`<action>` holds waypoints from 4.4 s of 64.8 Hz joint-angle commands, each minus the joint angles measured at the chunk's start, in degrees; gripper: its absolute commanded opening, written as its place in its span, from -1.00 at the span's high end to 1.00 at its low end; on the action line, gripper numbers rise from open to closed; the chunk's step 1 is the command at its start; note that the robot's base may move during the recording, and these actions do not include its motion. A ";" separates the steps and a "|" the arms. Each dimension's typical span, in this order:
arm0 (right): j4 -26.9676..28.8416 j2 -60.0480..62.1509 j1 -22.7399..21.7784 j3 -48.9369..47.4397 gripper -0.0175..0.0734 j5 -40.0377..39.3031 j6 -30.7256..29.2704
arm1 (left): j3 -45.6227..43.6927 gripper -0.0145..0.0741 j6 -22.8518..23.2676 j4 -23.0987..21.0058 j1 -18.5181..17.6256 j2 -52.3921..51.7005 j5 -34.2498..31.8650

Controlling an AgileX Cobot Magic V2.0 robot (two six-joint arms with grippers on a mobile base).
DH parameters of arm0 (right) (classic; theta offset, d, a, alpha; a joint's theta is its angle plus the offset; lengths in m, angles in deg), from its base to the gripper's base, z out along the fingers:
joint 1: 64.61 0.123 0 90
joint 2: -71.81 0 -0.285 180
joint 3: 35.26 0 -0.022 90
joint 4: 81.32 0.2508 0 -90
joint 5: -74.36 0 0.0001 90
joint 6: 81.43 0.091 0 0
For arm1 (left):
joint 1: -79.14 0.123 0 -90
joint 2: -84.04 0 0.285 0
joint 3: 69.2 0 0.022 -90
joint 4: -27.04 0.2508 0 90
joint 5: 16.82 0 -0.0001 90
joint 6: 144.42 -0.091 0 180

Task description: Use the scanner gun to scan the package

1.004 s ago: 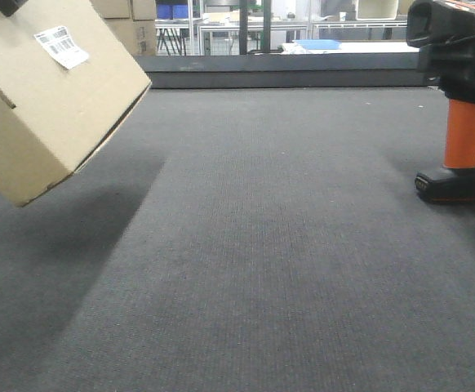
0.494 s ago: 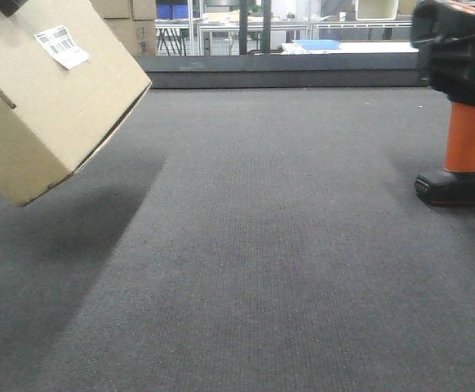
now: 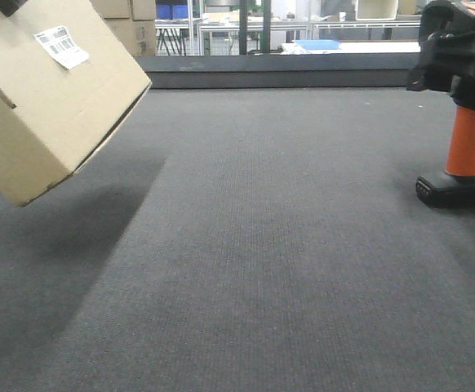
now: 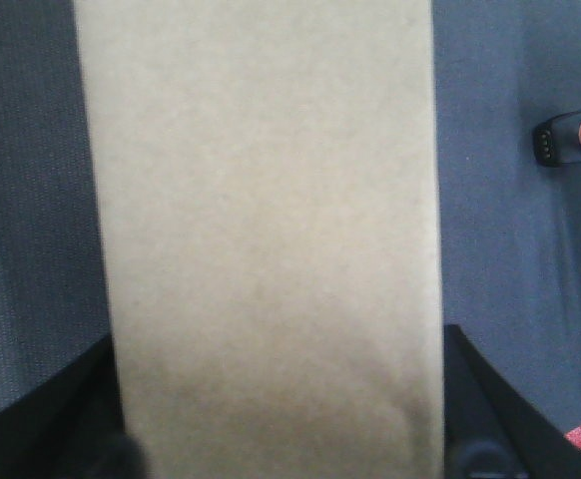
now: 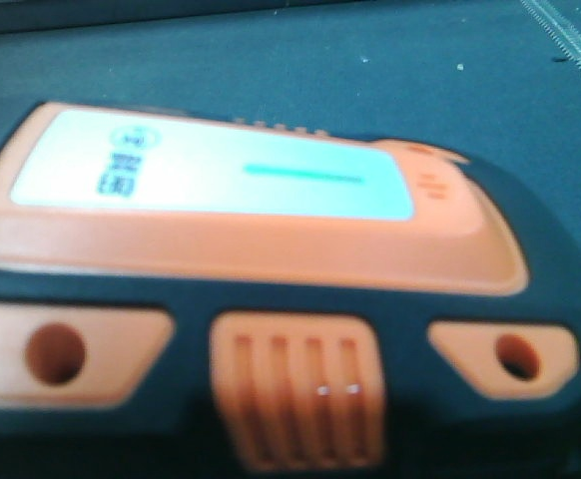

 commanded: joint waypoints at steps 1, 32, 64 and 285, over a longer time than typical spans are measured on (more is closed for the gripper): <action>-0.66 0.76 -0.17 -0.37 -0.62 1.26 -1.11 | -0.30 0.92 -0.36 -1.30 0.26 -0.53 -0.01; -0.56 1.17 -0.63 -0.37 -0.62 7.26 -6.48 | -0.30 0.92 -0.36 -1.30 0.26 -0.53 -0.01; -0.43 2.54 -4.24 -0.37 -0.62 16.42 -6.48 | -0.30 0.92 -0.36 -1.30 0.26 -0.53 -0.01; -10.51 74.29 -15.57 14.38 0.95 43.42 -6.14 | 59.64 0.92 4.47 28.70 0.26 -72.98 -62.01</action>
